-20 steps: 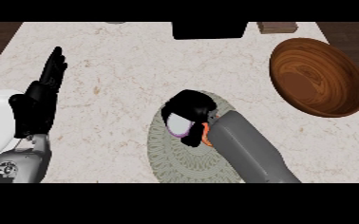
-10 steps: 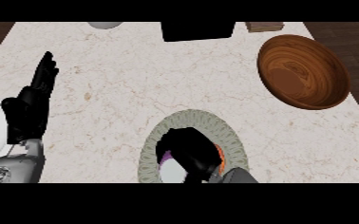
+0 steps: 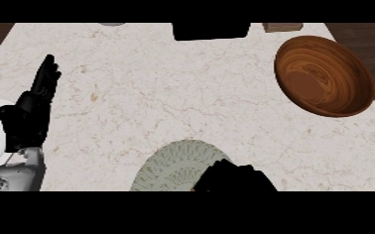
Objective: Pick the can from the placemat and place it in the bowl
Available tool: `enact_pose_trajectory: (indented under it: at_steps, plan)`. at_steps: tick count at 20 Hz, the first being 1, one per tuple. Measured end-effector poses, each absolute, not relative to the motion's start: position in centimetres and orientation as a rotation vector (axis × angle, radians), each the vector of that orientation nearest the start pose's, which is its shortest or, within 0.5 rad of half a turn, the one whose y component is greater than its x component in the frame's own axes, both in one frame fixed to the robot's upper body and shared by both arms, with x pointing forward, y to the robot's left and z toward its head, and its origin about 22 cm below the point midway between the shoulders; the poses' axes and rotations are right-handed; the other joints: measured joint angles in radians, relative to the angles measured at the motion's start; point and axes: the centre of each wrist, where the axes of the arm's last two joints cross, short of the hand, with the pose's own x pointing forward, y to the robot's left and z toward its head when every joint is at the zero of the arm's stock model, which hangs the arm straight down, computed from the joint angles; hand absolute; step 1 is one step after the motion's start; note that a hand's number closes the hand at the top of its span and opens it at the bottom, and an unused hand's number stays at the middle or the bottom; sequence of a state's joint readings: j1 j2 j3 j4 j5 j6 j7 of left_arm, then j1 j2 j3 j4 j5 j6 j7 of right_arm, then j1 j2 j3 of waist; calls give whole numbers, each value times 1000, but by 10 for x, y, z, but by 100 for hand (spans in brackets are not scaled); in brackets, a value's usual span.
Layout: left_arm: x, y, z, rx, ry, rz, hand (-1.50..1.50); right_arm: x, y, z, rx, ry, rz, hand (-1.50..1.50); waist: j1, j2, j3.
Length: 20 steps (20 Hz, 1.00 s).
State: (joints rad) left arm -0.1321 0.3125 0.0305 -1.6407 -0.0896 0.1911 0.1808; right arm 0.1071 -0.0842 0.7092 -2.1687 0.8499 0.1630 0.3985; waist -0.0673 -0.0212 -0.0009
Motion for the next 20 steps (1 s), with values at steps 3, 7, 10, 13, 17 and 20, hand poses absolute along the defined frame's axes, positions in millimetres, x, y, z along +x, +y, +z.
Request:
enact_pose_trajectory:
  at_steps: [3, 7, 10, 13, 17, 20]
  plan:
    - [276, 279, 78, 436, -1623, -132, 0, 129, -137, 137, -419, -1712, 893, 150, 19, 8, 0]
    - [277, 272, 78, 414, -1637, -147, 0, 141, -158, 143, -551, -1676, 803, 150, 43, 16, 1]
    - [279, 270, 77, 405, -1638, -153, 0, 153, -177, 146, -640, -1676, 735, 150, 53, 20, 1]
    - [281, 266, 80, 399, -1650, -157, 0, 168, -194, 149, -676, -1685, 645, 150, 60, 22, 2]
    - [283, 260, 83, 387, -1650, -167, 0, 196, -230, 152, -657, -1738, 522, 150, 67, 24, 2]
    - [284, 260, 81, 387, -1648, -167, 0, 222, -261, 149, -664, -1757, 464, 150, 71, 25, 2]
